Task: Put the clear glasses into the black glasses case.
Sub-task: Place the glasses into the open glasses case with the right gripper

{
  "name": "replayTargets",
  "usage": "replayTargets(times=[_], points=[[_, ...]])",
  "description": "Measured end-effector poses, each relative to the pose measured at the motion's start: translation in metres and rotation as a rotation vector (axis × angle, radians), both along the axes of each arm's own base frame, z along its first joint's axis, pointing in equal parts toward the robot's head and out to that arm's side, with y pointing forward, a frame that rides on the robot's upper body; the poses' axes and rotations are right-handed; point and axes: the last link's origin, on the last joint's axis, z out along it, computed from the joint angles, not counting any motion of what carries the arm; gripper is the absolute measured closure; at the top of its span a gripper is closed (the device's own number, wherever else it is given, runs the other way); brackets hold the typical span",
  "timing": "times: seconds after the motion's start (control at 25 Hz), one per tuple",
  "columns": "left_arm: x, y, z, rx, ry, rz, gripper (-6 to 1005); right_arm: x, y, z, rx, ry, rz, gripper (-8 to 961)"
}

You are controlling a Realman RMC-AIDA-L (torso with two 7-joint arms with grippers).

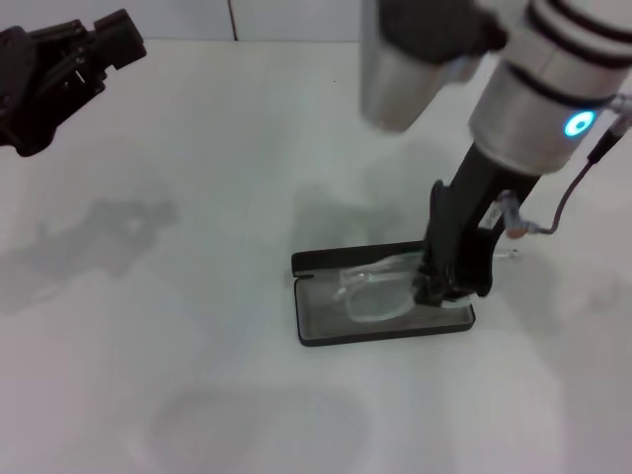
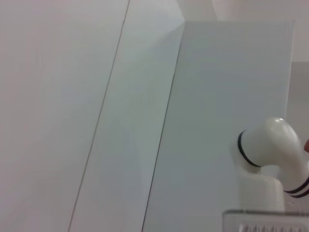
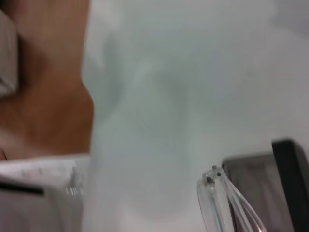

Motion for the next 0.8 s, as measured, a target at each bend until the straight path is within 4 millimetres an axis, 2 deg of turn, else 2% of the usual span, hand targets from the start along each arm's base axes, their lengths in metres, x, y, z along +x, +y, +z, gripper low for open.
replayTargets(times=[0.28, 0.8], points=[[-0.004, -0.002, 0.001, 0.011, 0.006, 0.004, 897, 0.004, -0.003, -0.027, 0.043, -0.079, 0.061, 855], [-0.015, -0.009, 0.006, 0.044, 0.036, 0.017, 897, 0.005, 0.001, -0.046, 0.066, -0.040, 0.027, 855]])
